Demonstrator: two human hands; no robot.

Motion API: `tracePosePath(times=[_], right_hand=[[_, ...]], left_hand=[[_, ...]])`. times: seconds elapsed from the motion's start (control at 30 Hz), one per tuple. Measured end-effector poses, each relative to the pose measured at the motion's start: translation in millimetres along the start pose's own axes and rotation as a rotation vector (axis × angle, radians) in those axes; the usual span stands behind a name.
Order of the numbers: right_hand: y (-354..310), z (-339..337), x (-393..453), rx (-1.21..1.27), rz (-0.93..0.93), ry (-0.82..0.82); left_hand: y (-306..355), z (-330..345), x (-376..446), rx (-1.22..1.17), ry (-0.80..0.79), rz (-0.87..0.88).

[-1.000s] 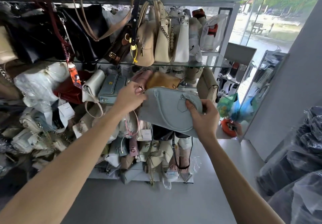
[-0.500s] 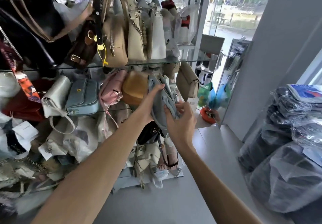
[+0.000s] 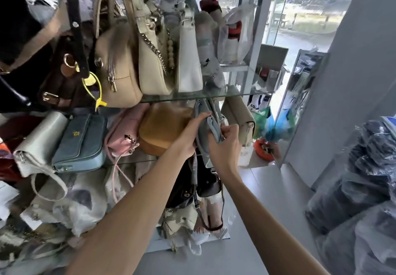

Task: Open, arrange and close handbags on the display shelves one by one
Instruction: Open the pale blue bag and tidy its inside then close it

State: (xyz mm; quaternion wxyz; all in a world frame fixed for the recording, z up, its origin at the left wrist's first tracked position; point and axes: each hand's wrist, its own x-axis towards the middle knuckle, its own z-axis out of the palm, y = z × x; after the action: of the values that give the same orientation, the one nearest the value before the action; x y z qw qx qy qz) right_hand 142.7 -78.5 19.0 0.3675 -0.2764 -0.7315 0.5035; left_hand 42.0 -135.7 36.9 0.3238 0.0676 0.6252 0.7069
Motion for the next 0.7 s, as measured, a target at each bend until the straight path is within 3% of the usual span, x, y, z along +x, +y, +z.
tracePosePath(times=[0.17, 0.33, 0.7], right_hand=[[14, 20, 41, -0.007, 0.005, -0.033], [34, 36, 54, 0.021, 0.046, -0.05], [36, 52, 52, -0.053, 0.069, 0.032]], left_hand=[[9, 3, 36, -0.077, -0.031, -0.025], [9, -2, 63, -0.005, -0.014, -0.036], [7, -6, 87, 0.067, -0.003, -0.033]])
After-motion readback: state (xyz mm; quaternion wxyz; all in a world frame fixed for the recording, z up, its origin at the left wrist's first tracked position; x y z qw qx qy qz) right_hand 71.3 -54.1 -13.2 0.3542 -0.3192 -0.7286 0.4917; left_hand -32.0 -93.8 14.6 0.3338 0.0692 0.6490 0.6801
